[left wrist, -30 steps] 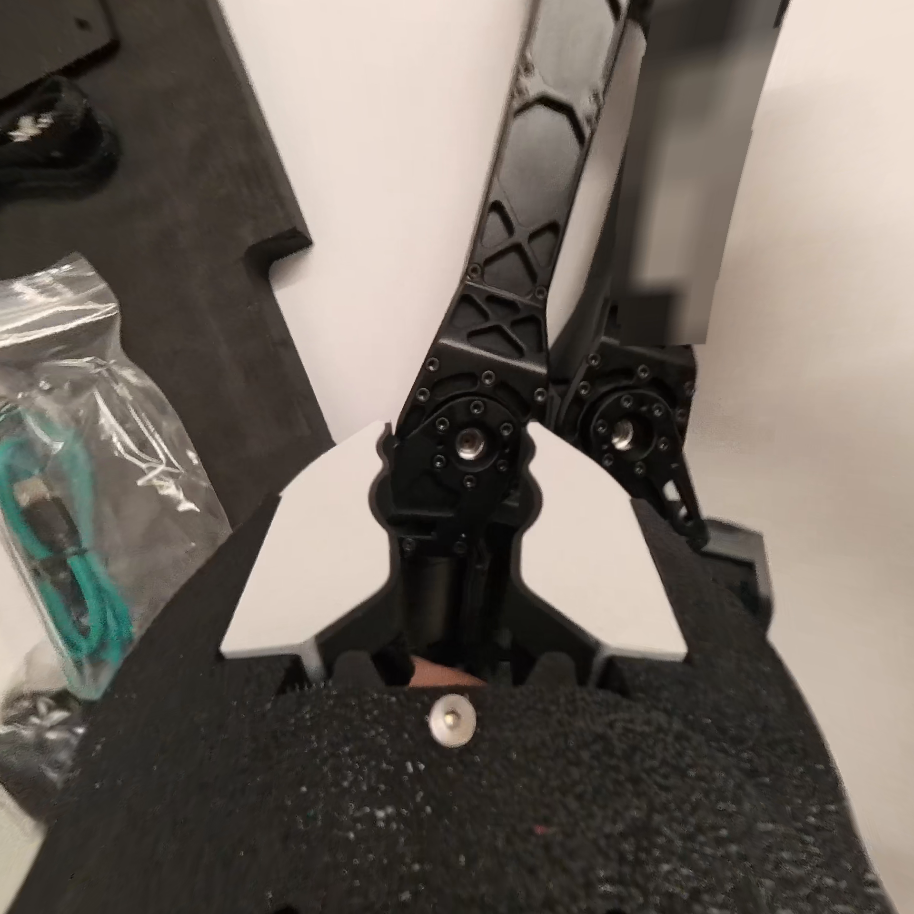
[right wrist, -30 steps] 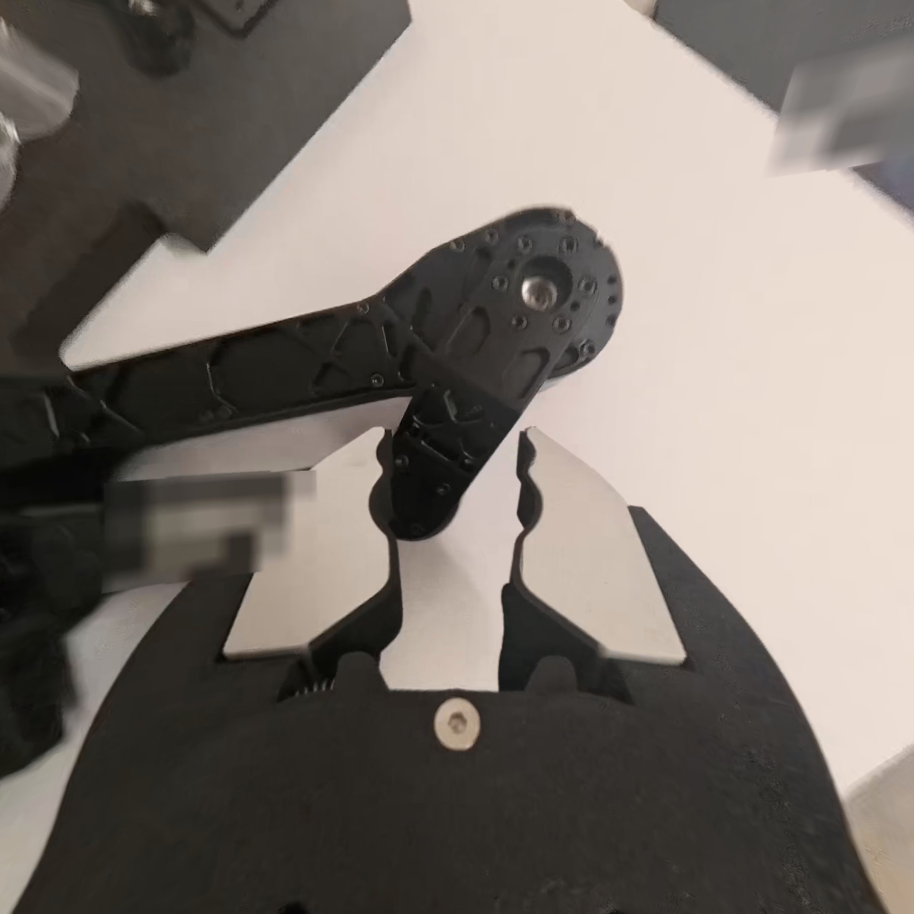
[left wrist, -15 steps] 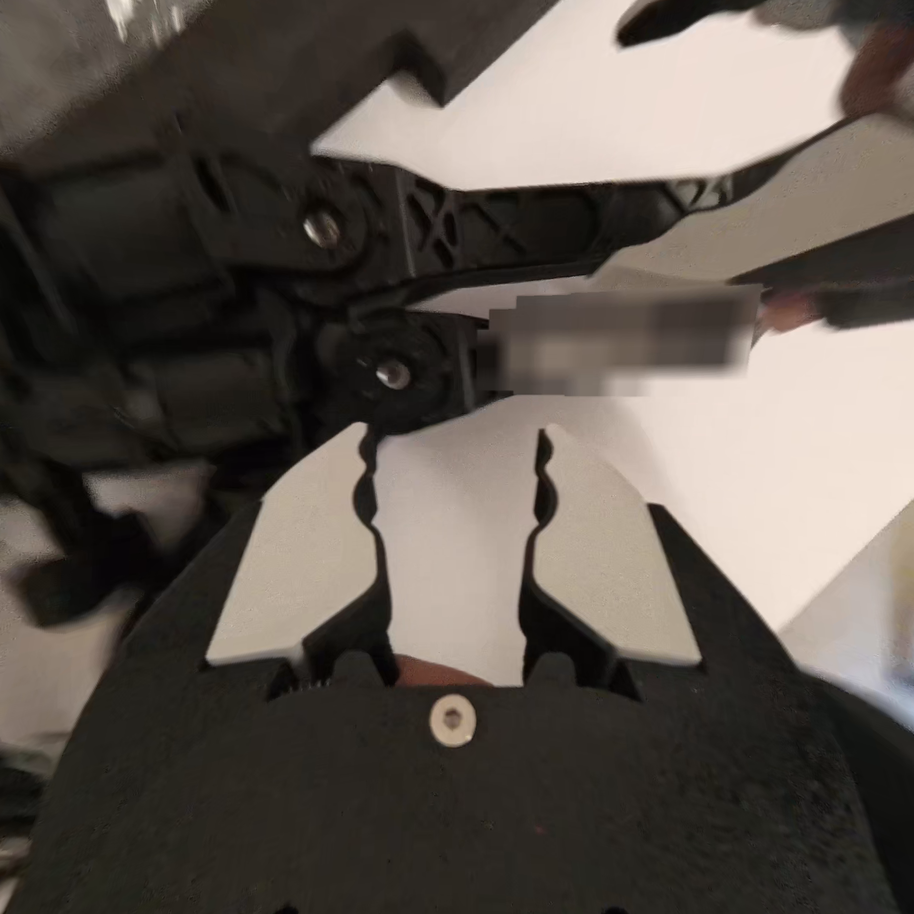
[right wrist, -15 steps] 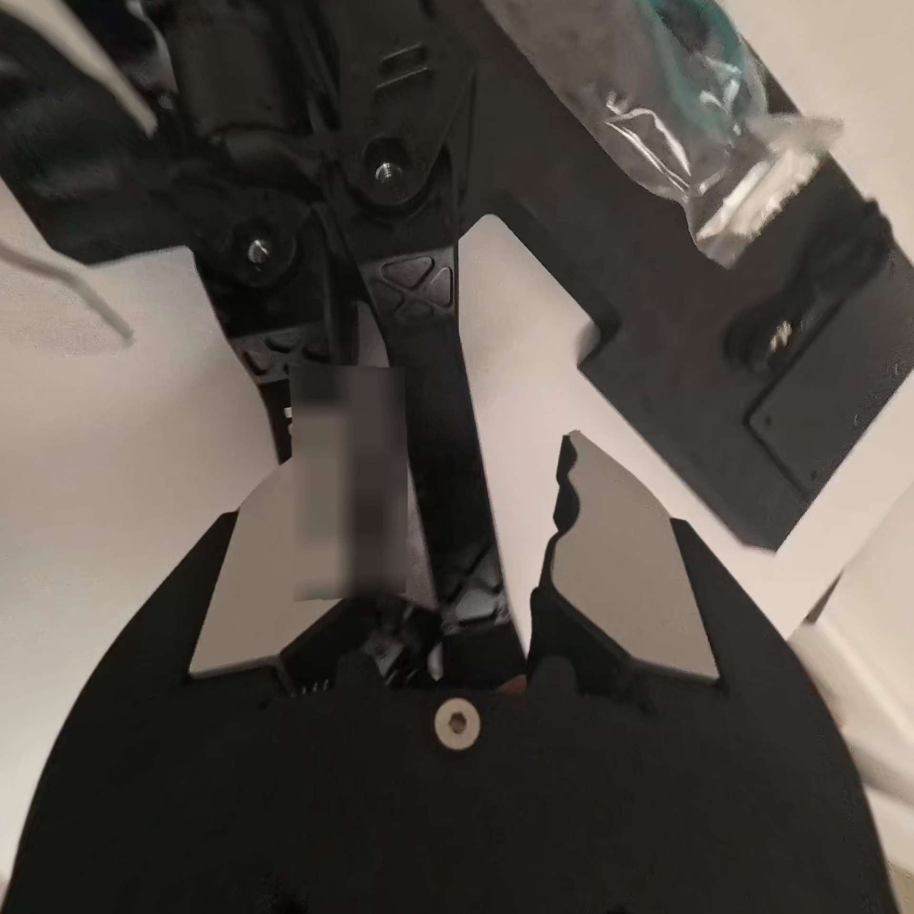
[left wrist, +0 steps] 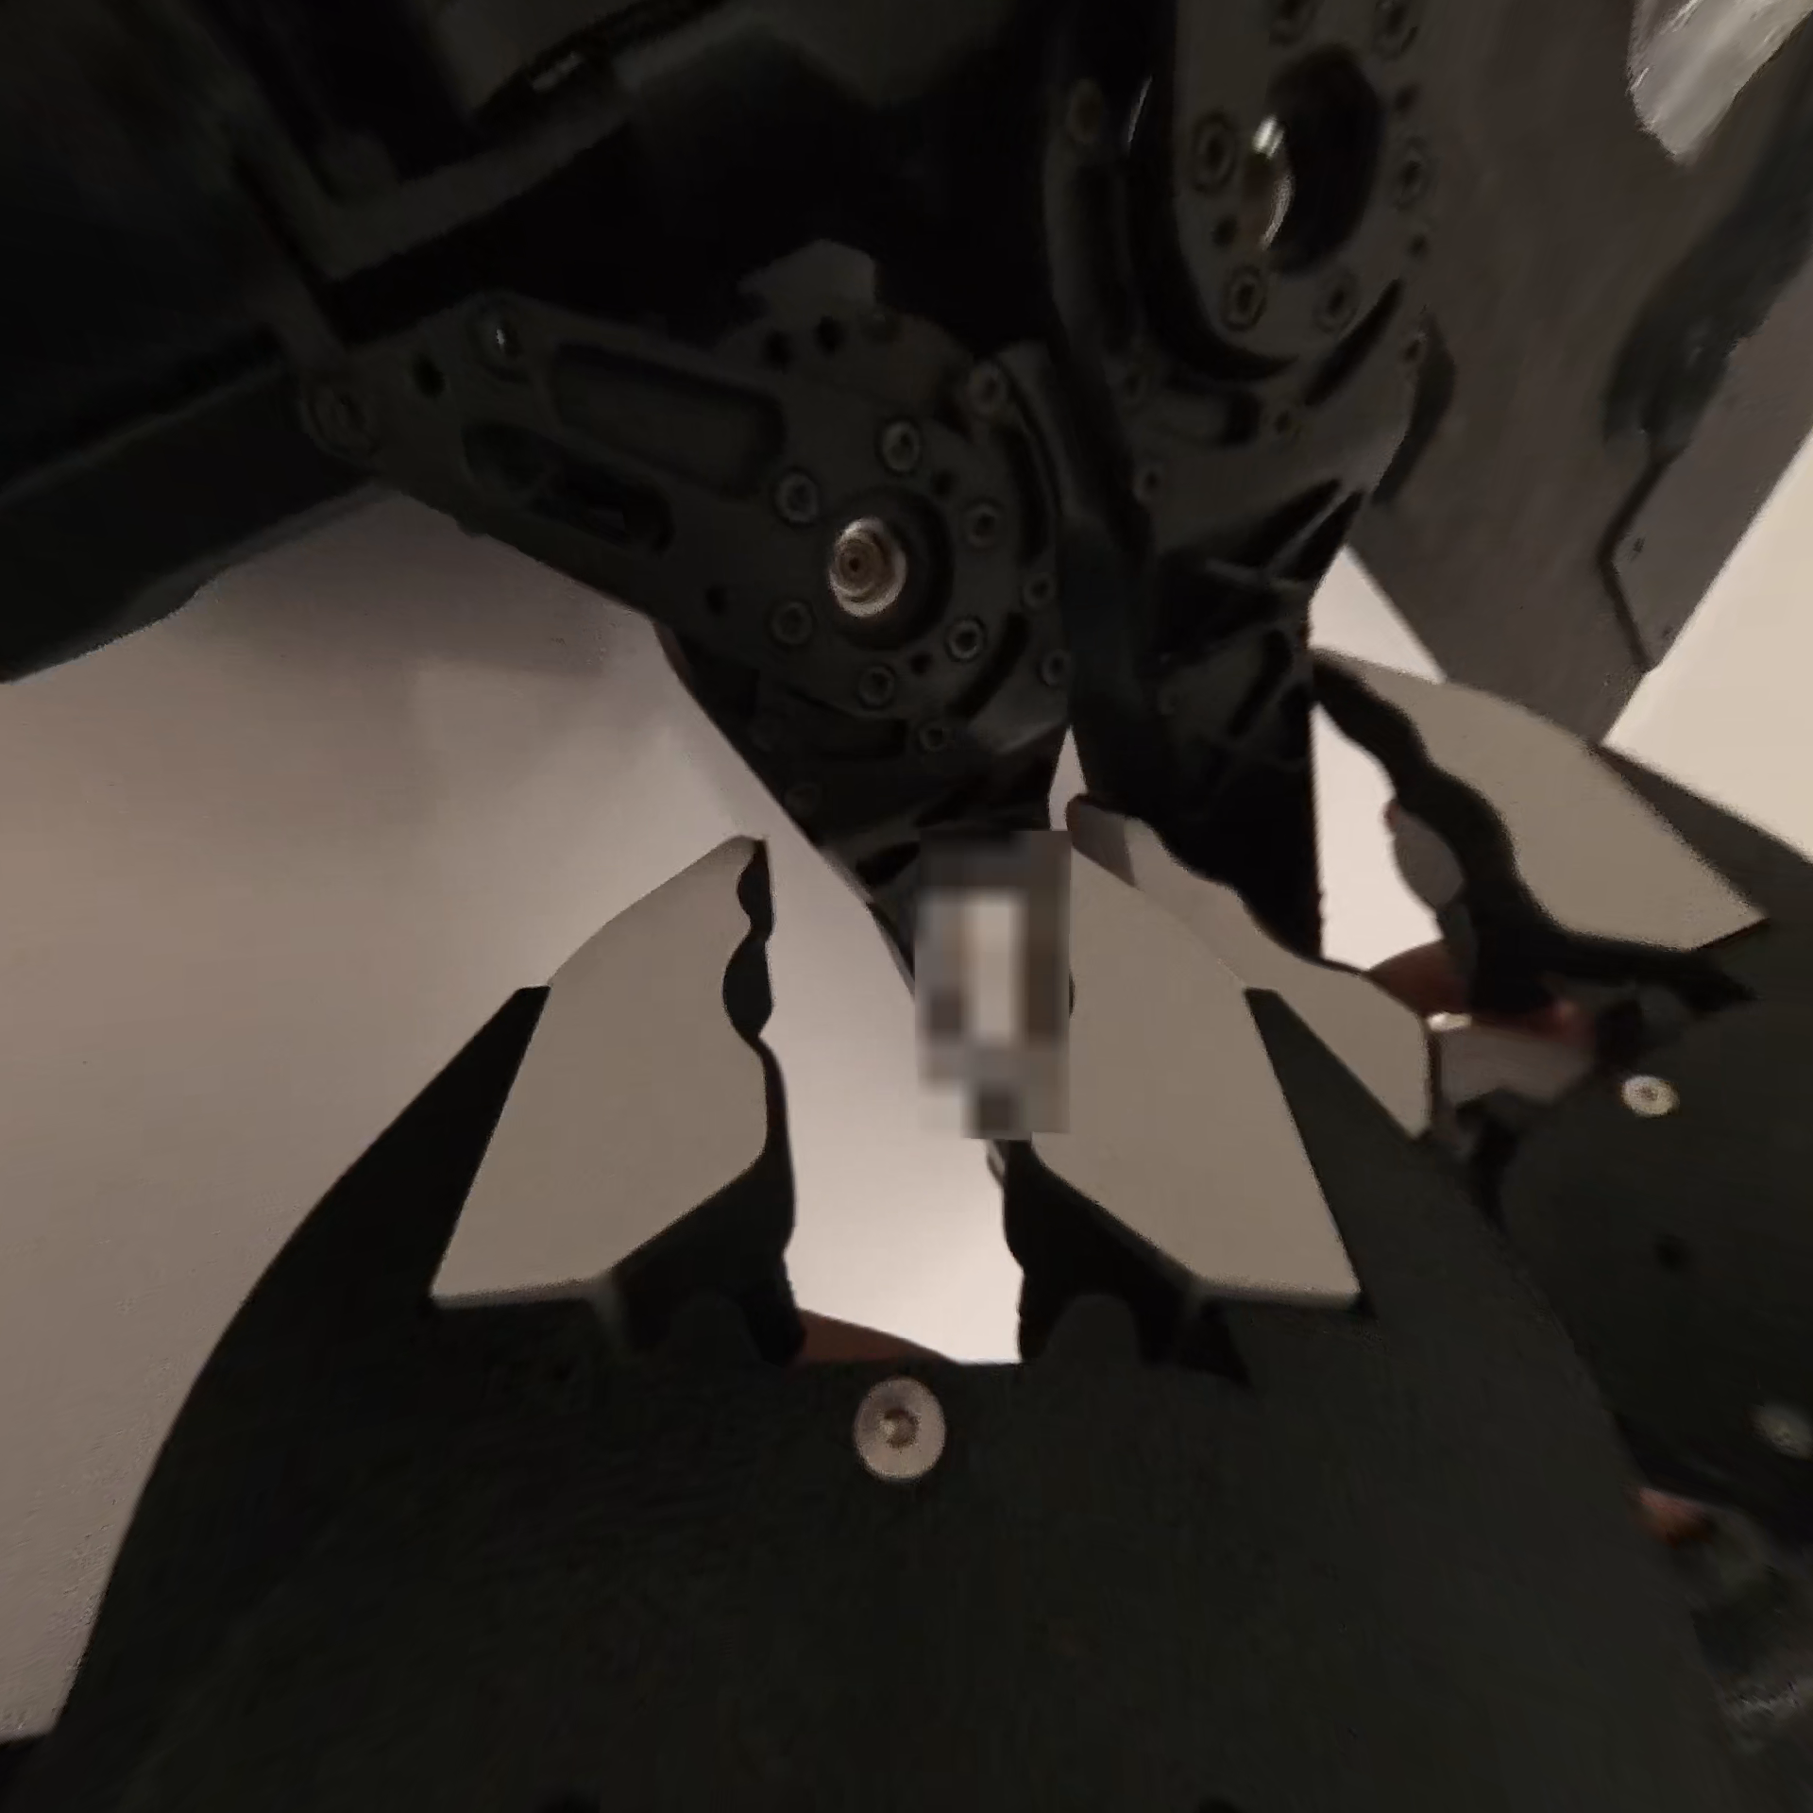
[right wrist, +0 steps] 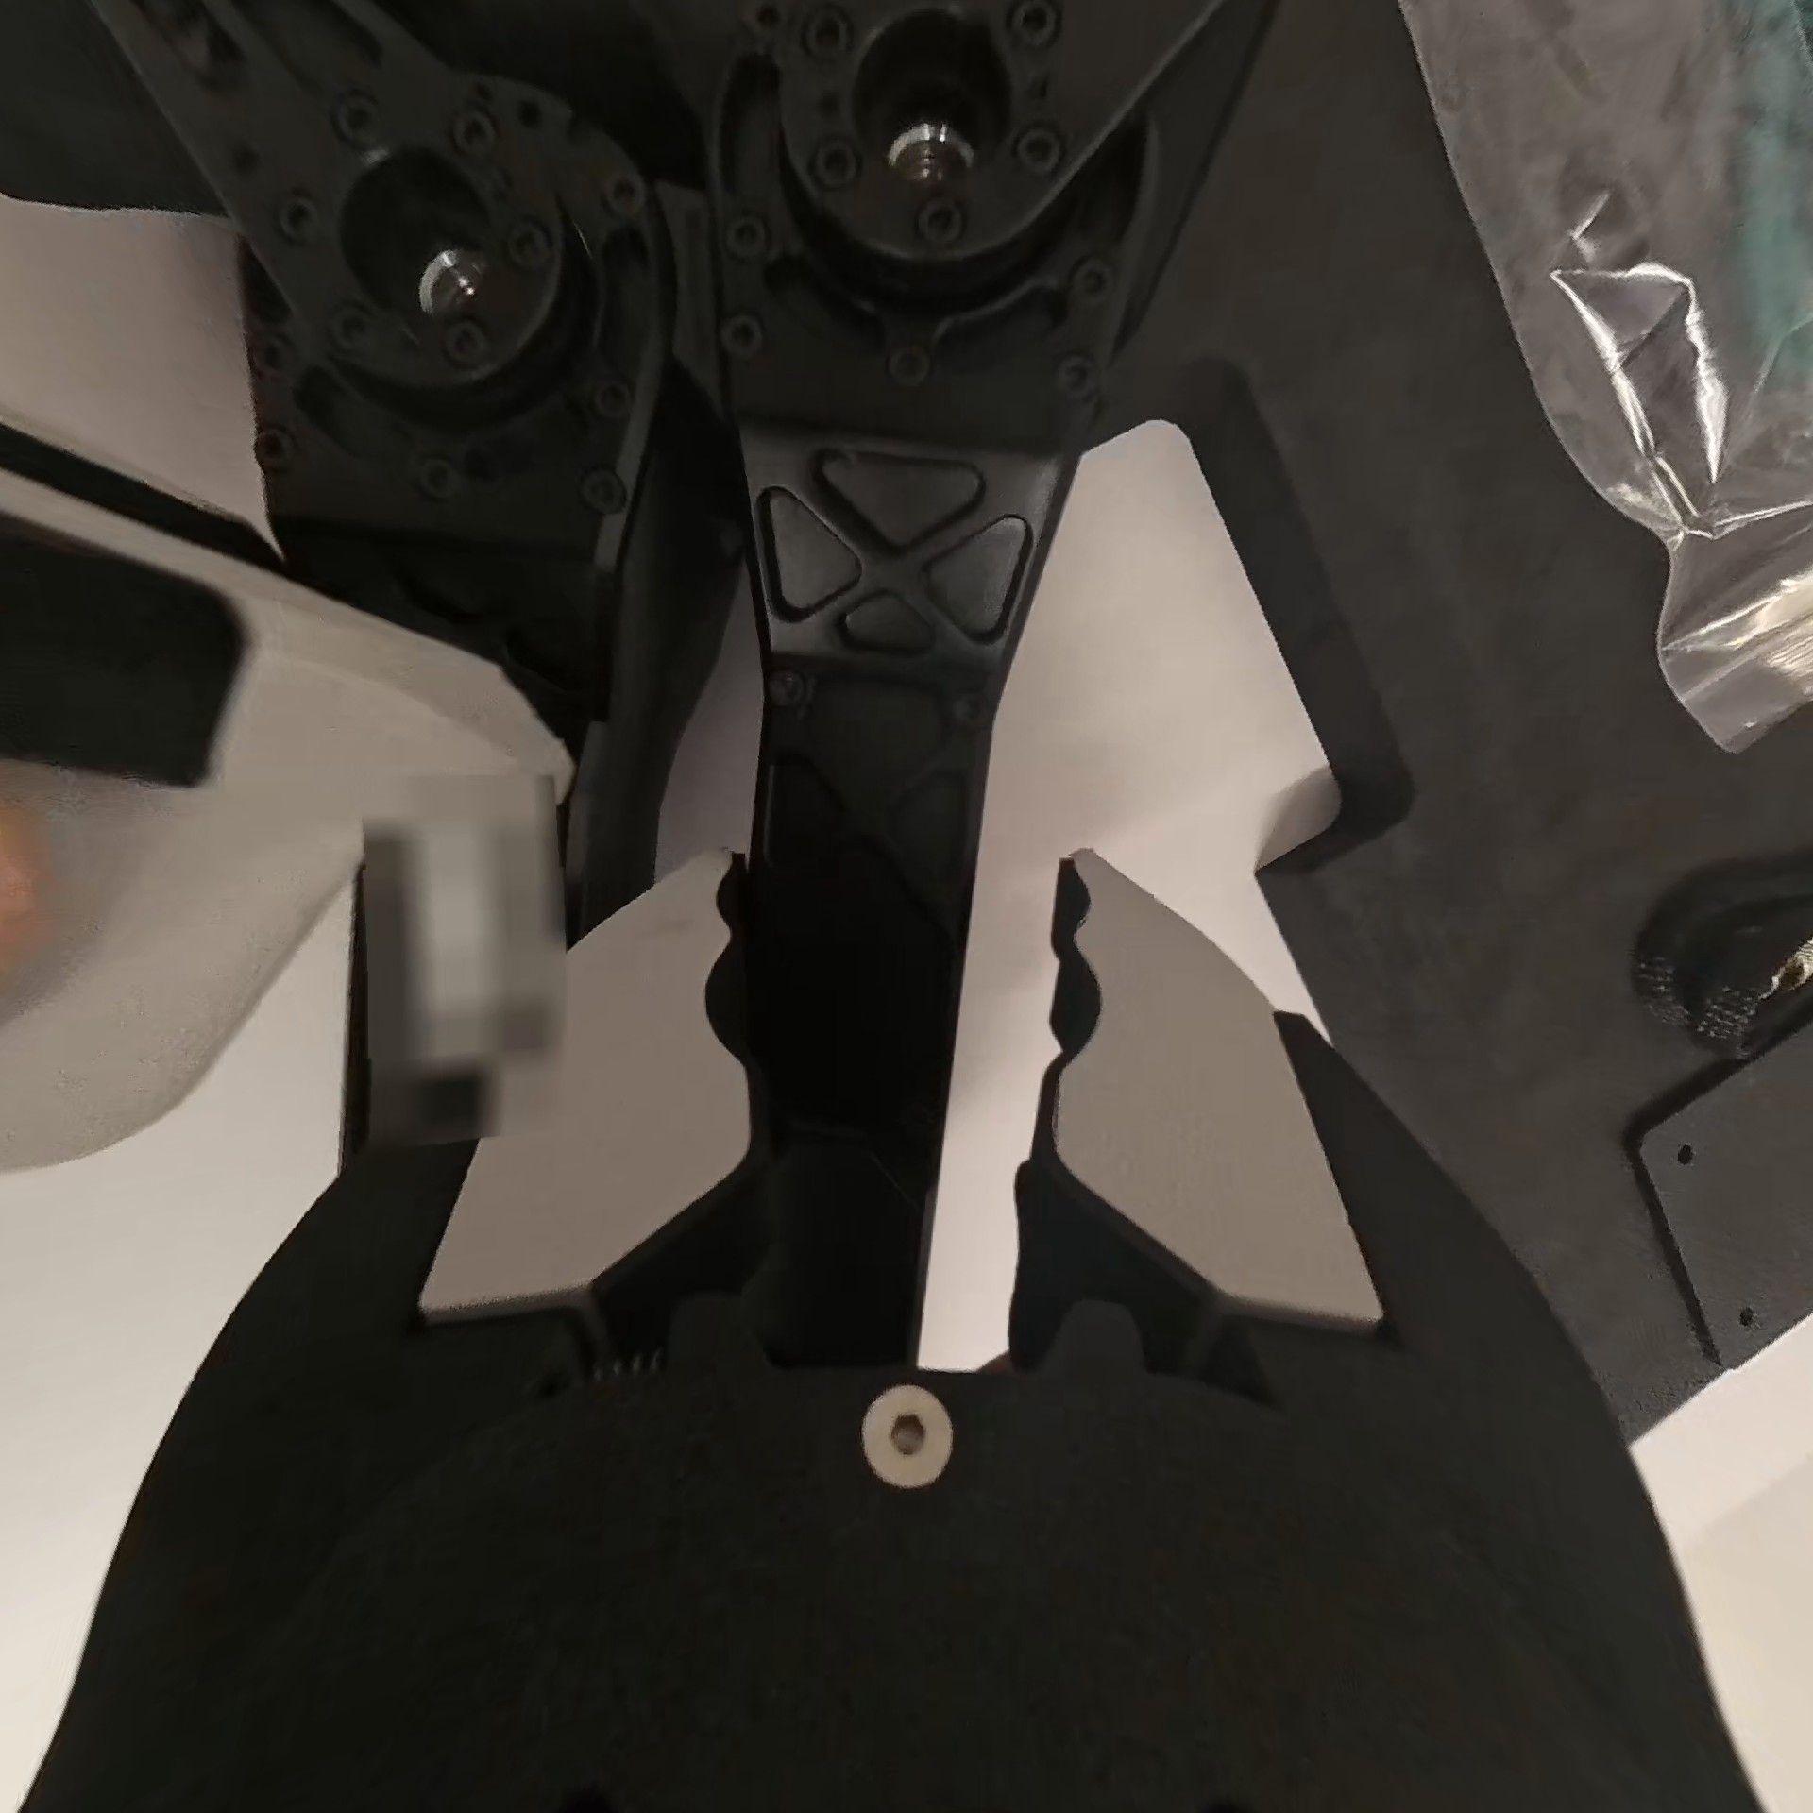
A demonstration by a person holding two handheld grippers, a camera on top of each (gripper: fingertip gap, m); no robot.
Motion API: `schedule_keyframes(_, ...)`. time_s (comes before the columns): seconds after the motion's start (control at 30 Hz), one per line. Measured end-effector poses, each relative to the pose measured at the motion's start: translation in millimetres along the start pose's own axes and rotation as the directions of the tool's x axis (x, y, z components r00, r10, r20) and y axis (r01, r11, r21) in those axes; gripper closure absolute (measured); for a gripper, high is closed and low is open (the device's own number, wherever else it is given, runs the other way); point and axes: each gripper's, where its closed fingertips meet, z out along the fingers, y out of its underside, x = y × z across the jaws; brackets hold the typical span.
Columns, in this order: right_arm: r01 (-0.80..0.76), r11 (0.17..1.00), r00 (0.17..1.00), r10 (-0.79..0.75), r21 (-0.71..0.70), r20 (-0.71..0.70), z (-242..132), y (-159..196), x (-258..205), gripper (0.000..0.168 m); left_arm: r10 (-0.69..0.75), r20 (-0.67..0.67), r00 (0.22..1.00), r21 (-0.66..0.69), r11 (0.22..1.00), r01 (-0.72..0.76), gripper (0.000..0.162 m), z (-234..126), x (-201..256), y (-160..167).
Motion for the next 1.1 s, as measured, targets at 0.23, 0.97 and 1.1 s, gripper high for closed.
schedule_keyframes(0.23,-0.033,0.999,0.999,0.033,-0.006,-0.010,1,0,-7,0.126,-0.073,0.051,0.996,-0.026,0.997,0.074,0.112,-5,13,1)
schedule_keyframes(0.97,-0.361,0.932,0.923,0.353,-0.023,-0.154,-20,20,-46,0.128,0.128,0.210,0.969,-0.112,0.988,-0.106,0.110,-7,-35,21)
schedule_keyframes(1.1,-0.490,0.871,0.857,0.478,-0.017,-0.194,-26,28,-65,0.127,0.195,0.216,0.957,-0.126,0.977,-0.171,0.111,-16,-52,29)
